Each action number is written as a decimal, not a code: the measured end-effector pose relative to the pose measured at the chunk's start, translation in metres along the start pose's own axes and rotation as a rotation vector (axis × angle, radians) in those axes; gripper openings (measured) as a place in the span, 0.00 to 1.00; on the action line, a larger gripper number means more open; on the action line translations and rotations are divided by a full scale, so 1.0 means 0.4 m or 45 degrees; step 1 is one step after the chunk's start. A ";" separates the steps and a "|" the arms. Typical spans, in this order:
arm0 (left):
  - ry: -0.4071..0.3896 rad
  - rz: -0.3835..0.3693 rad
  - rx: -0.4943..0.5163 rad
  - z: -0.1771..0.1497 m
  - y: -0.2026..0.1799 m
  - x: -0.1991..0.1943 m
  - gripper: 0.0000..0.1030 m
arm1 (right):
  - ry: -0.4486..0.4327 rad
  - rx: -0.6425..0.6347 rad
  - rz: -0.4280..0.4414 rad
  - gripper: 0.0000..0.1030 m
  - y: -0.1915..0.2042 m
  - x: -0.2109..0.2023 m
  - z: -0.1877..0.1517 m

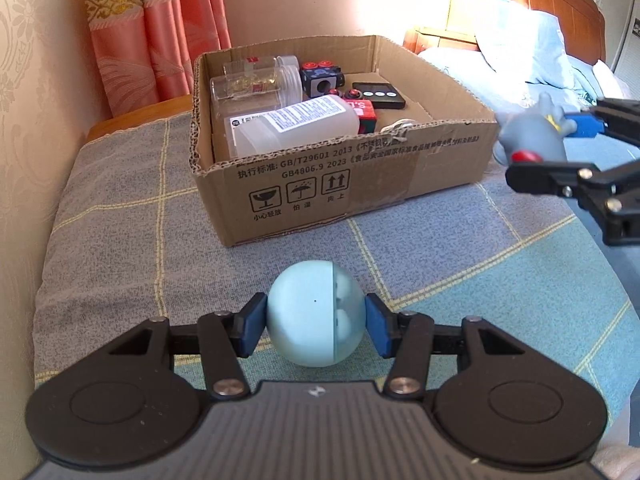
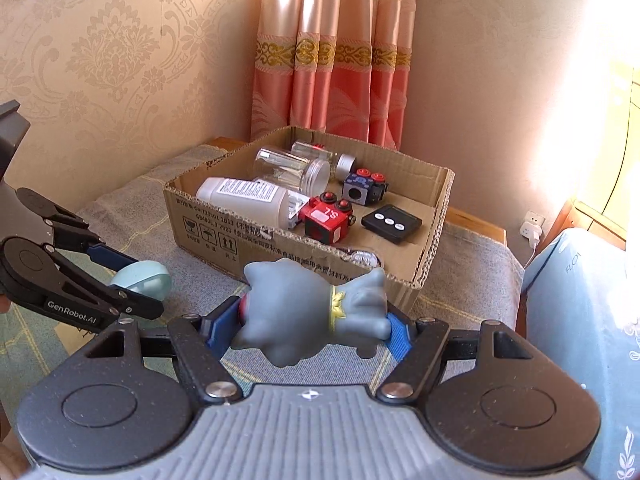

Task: Organize rigid objects
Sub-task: 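Carry the grey cat figure into the box with the right gripper and release, then lower the light blue case into the box and open the left gripper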

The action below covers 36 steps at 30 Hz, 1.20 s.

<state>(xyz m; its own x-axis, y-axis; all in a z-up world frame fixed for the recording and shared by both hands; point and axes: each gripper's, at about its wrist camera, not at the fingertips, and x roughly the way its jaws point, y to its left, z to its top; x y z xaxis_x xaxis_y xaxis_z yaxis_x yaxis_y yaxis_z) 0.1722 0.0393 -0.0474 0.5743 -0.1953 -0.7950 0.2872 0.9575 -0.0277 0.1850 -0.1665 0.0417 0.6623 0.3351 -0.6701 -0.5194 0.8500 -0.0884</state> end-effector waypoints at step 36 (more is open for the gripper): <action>-0.107 -0.069 0.260 0.432 -0.111 0.046 0.50 | -0.013 0.253 -0.180 1.00 -0.021 -0.030 0.013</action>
<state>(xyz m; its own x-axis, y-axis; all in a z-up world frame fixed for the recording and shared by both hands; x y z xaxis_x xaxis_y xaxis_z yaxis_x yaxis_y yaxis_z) 0.3024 -0.0434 0.0437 0.6131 -0.2701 -0.7424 0.4636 0.8839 0.0612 0.1842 -0.1756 0.0543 0.7268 0.2107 -0.6537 -0.3055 0.9516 -0.0330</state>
